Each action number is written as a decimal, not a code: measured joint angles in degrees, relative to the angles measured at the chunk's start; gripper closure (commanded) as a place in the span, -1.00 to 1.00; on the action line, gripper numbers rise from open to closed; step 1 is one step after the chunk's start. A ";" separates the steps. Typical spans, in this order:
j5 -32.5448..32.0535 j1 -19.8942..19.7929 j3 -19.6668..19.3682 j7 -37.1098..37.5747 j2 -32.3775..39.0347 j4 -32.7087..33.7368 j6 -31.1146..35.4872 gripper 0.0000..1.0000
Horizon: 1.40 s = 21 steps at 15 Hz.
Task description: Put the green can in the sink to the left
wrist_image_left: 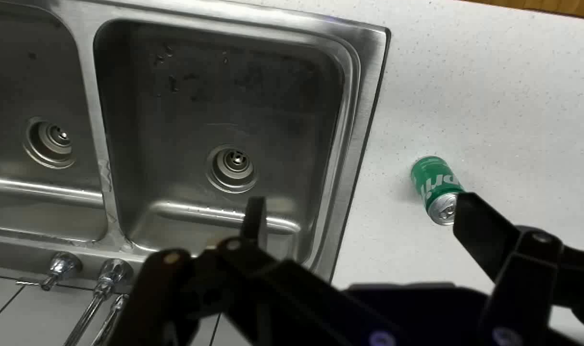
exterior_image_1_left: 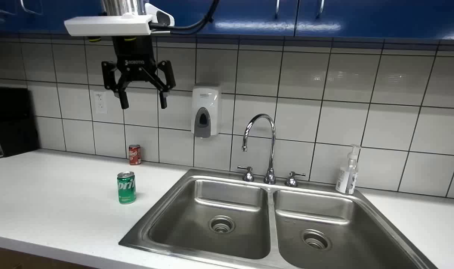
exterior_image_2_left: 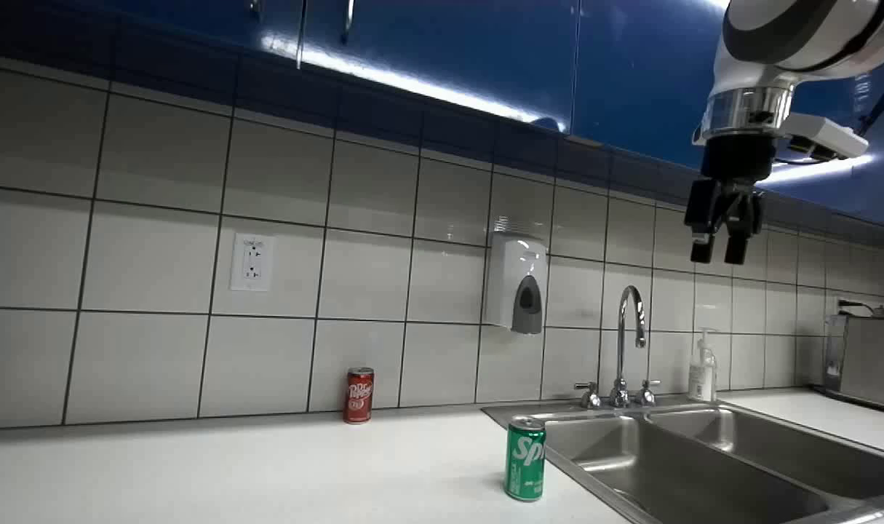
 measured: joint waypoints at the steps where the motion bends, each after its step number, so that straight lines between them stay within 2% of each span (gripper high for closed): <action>1: 0.00 0.00 0.00 0.00 0.05 0.00 0.00 -1.00; 15: 0.07 0.01 0.00 0.00 0.10 -0.04 0.00 -1.00; 21: 1.79 1.14 0.00 0.00 0.13 -3.54 0.02 -1.00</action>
